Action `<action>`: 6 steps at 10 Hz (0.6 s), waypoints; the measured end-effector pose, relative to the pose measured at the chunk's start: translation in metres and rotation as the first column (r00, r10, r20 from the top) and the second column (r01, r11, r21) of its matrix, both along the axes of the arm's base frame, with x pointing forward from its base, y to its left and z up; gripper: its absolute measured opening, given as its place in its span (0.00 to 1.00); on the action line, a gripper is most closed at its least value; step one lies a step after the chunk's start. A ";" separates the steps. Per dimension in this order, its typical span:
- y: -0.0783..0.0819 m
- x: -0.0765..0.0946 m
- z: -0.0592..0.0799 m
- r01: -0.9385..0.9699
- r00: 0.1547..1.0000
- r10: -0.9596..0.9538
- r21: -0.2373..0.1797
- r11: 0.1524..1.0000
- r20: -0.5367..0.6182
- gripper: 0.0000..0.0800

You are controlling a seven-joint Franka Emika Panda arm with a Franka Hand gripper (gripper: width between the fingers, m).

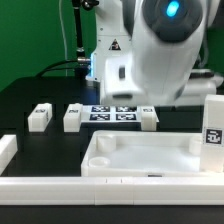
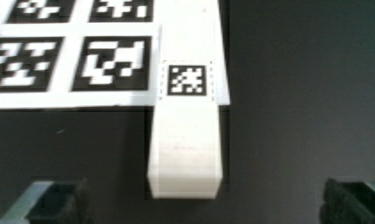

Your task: Assemble desk

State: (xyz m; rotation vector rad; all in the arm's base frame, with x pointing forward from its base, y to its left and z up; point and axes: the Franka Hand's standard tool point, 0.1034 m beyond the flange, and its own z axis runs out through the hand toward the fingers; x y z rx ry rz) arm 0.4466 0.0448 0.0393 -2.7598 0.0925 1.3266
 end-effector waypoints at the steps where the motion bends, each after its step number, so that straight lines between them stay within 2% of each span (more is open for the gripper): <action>1: 0.001 -0.001 -0.003 -0.004 1.000 0.004 0.000 1.000 -0.007 0.81; 5: 0.000 -0.001 -0.004 -0.002 1.000 0.002 -0.001 1.000 -0.006 0.81; 6: 0.002 -0.008 -0.012 0.006 1.000 -0.006 -0.013 1.000 -0.010 0.81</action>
Offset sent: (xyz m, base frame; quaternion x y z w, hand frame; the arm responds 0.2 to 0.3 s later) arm 0.0000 0.0000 0.0000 0.0000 0.0000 0.0000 1.0000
